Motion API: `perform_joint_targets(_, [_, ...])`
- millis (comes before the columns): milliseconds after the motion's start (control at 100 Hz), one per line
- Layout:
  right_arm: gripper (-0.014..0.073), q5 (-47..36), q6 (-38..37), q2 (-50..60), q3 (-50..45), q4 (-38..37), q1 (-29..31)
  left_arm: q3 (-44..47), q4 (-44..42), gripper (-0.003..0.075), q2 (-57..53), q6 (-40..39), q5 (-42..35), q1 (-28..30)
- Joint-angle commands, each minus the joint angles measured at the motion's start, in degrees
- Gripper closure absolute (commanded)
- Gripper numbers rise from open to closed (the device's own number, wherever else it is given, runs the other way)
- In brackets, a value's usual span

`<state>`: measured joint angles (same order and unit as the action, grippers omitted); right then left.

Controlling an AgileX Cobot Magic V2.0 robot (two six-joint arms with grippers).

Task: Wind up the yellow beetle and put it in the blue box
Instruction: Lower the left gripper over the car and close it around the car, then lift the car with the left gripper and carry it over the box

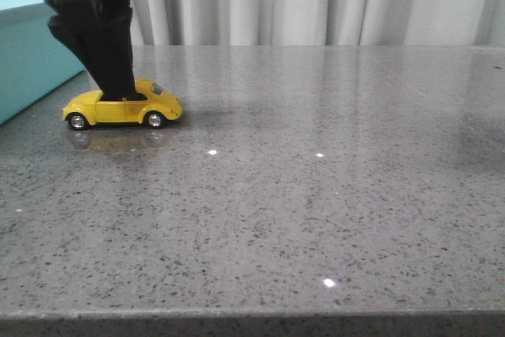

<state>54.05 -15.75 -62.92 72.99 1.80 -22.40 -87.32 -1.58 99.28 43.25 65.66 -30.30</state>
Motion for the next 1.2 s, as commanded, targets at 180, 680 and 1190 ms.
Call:
perform_joint_targets(180, [0.0025, -2.0, 0.8, 1.2, 1.4, 0.1, -0.1, -1.9, -1.5, 0.0169, -1.7, 0.0, -7.4, -0.4])
perform_joint_targets(680, [0.0025, -2.0, 0.8, 1.2, 1.4, 0.2, -0.1, -1.9, -3.2, 0.0172, 2.7, 0.0, -5.2, -0.1])
perform_joint_targets(1190, [0.0025, -2.0, 0.8, 1.2, 1.4, 0.1, -0.1, -1.9, -3.0, 0.0446, 2.8, 0.0, -4.4, -0.1])
